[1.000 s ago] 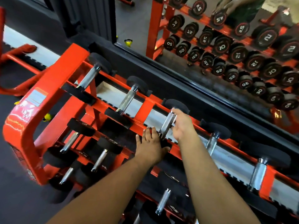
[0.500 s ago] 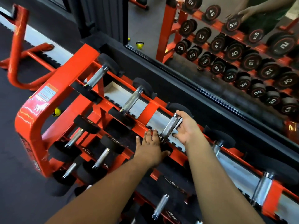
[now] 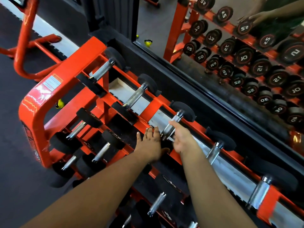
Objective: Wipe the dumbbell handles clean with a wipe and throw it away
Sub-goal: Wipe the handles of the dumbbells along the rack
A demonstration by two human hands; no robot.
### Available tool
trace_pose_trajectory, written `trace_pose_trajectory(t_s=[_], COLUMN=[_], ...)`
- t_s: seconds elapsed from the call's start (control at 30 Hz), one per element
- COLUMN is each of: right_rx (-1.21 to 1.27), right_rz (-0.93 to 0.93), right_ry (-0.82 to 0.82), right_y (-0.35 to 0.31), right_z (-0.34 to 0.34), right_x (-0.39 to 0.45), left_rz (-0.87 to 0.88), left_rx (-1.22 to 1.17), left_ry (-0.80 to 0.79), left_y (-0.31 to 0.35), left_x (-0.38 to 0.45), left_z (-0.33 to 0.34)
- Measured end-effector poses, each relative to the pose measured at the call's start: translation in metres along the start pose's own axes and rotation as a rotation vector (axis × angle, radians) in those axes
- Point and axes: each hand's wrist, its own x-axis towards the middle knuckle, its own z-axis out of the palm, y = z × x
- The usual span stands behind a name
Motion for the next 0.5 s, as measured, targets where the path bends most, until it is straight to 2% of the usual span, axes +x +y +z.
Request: trace_pose_trajectory(t_s=[0.27, 0.33, 0.5], right_rx=[-0.099, -0.009, 0.345], right_rz=[0.016, 0.04, -0.072], right_ry=[-0.052, -0.038, -0.046], right_y=[0.022, 0.012, -0.001], right_z=[-0.012, -0.009, -0.014], right_x=[0.0, 0.008, 0.03], left_rz=[0.001, -0.011, -0.012], left_rx=[-0.003, 0.004, 0.005], left_ry=[-0.022, -0.028, -0.036], left_y=[0.0, 0.001, 0.001], left_x=[-0.001, 0.0, 0.0], left_z=[-0.001, -0.002, -0.003])
